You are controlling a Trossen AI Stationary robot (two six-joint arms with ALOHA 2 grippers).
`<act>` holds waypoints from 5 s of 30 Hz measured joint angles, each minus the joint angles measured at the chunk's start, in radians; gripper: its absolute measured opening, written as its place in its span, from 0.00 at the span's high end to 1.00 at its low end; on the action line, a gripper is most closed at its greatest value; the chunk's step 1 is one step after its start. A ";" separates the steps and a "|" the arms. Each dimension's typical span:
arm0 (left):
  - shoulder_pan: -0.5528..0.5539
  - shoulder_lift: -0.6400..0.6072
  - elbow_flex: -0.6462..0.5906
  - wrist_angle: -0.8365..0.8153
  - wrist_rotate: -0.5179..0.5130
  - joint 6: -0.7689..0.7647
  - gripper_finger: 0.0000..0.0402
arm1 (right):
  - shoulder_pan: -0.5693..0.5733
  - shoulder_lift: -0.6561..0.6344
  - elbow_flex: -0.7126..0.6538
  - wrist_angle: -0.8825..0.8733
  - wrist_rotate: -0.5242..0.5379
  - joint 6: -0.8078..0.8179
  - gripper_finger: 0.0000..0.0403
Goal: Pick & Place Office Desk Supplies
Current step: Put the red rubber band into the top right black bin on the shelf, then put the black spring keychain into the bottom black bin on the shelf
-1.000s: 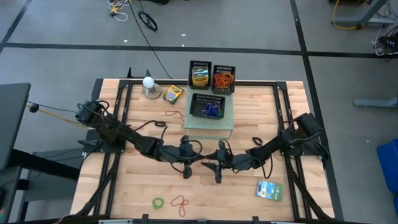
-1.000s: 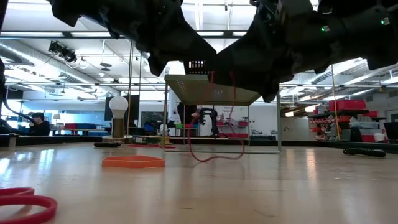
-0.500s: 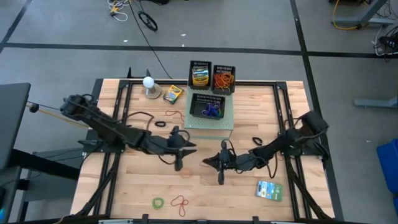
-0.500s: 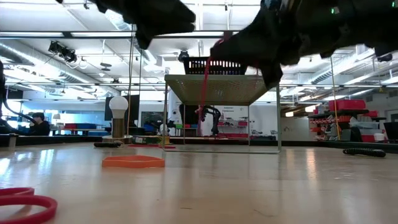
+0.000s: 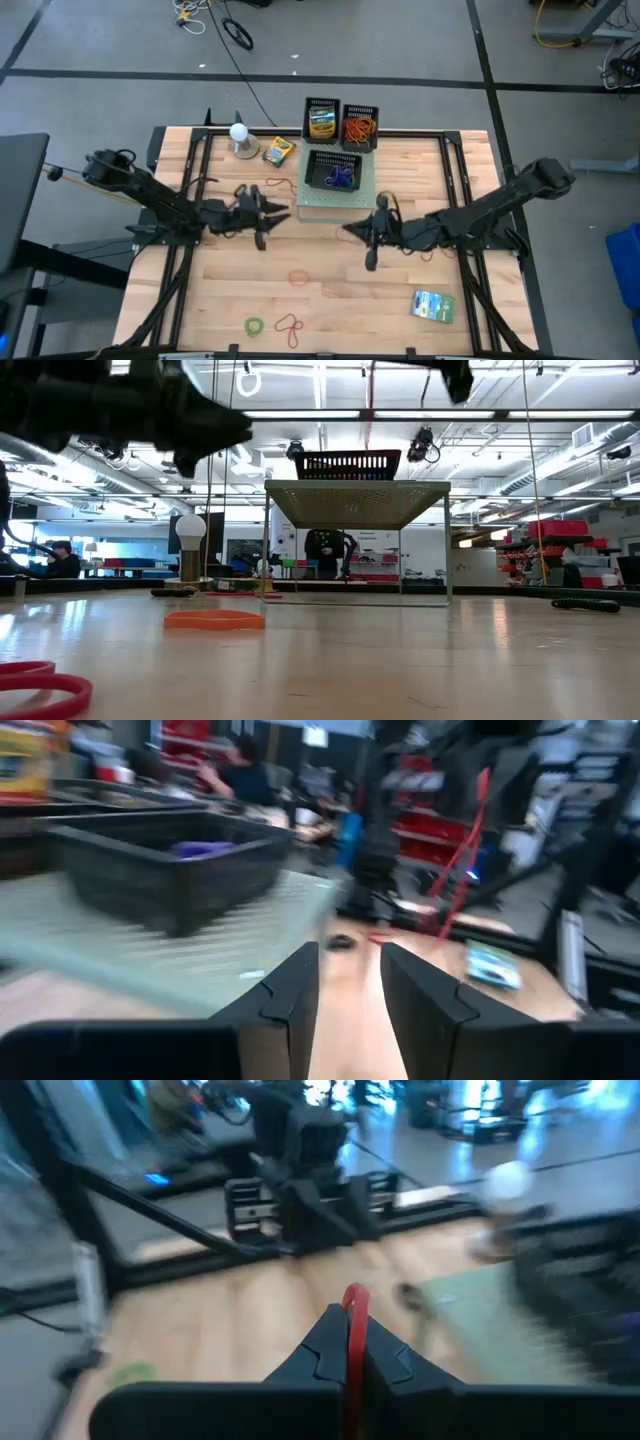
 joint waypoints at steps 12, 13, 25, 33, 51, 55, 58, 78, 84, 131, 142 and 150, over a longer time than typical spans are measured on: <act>0.150 -0.005 -0.164 0.237 -0.283 0.002 0.70 | -0.348 -0.058 0.417 -0.506 0.055 -0.138 1.00; 0.150 -0.005 -0.165 0.231 -0.292 0.001 0.70 | -0.398 -0.058 0.427 -0.506 0.042 -0.149 1.00; 0.148 -0.004 -0.164 0.214 -0.263 -0.001 0.70 | -0.879 0.084 0.444 -0.455 -0.255 -0.122 1.00; 0.148 -0.004 -0.164 0.210 -0.263 -0.001 0.70 | -0.965 0.204 0.444 -0.433 -0.311 -0.119 0.99; 0.148 -0.003 -0.163 0.209 -0.263 -0.001 0.70 | -0.971 0.239 0.443 -0.543 -0.316 -0.046 0.68; 0.148 -0.003 -0.163 0.210 -0.263 -0.001 0.70 | -0.969 0.221 0.443 -0.552 -0.312 -0.041 0.57; 0.148 -0.003 -0.163 0.209 -0.263 -0.001 0.70 | -0.957 0.183 0.443 -0.559 -0.311 -0.066 0.51; 0.148 -0.003 -0.163 0.207 -0.259 -0.001 0.70 | -0.353 -0.087 0.386 -1.220 -0.082 0.113 0.95; 0.148 -0.003 -0.163 0.203 -0.259 -0.001 0.70 | -0.160 -0.131 0.179 -1.178 -0.068 0.401 0.99; 0.148 -0.003 -0.163 0.199 -0.259 -0.001 0.70 | -0.199 -0.151 -0.387 -0.890 -0.293 0.911 0.92; 0.148 -0.003 -0.163 0.199 -0.259 -0.001 0.70 | -0.082 -0.152 -0.017 -1.071 -0.249 0.840 0.93; 0.148 -0.003 -0.163 0.200 -0.259 -0.001 0.70 | -0.095 -0.139 0.276 -1.020 -0.074 0.599 0.93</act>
